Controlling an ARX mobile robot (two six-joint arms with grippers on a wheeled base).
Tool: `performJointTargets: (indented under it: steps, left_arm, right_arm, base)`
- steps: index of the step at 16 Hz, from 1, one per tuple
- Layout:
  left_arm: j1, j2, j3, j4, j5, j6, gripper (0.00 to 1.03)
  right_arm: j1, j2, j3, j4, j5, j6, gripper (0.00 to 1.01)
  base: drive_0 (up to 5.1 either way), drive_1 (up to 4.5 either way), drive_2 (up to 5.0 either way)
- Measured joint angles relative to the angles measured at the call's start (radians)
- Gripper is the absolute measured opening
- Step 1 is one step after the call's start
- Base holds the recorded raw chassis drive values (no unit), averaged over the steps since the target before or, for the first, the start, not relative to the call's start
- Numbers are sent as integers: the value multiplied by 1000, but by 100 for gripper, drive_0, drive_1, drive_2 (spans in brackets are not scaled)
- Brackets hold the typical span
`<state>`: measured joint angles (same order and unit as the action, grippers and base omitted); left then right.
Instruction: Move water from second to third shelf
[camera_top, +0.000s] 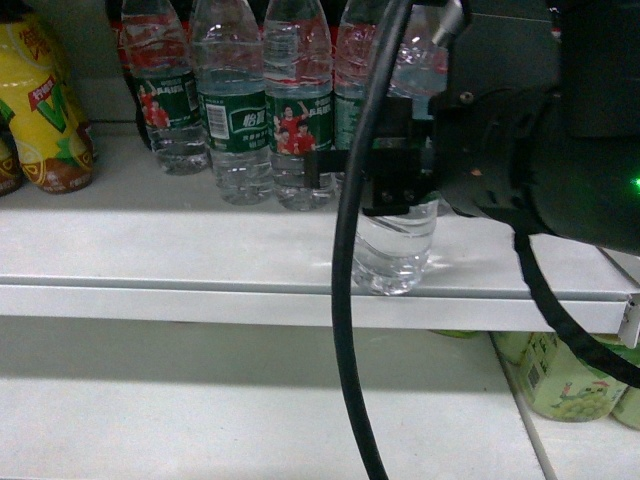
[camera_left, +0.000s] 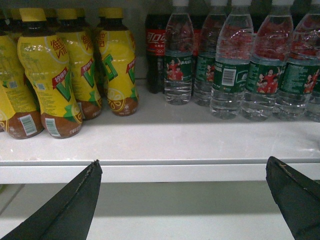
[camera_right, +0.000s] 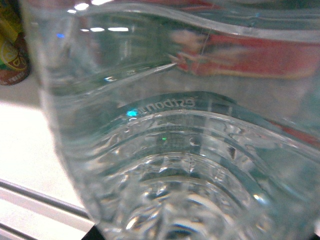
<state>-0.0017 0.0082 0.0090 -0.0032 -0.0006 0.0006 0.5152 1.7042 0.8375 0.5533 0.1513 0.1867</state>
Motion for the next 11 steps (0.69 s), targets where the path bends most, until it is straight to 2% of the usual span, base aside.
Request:
performJointTargets:
  steps: [3,5,6,9,11]
  left_arm:
    - [0,0,0,0,0,0,98]
    - [0,0,0,0,0,0,98]
    - [0,0,0,0,0,0,98]
    - [0,0,0,0,0,0,98]
    - [0,0,0,0,0,0,98]
  right_arm:
    - [-55,-140,-147,0,-26,-39,40]
    - [-113,-243,-246,20,-40,-85,40]
    - [-171,-320,-308,20,-73,-96,40]
    - [-290,-502,-416,-29,-129,-100,40]
    - [-360,-627,-459,-66,-178,-82,40]
  base:
    - [0,0,0]
    - [0,0,0]
    - [0,0,0]
    - [0,0,0]
    - [0,0,0]
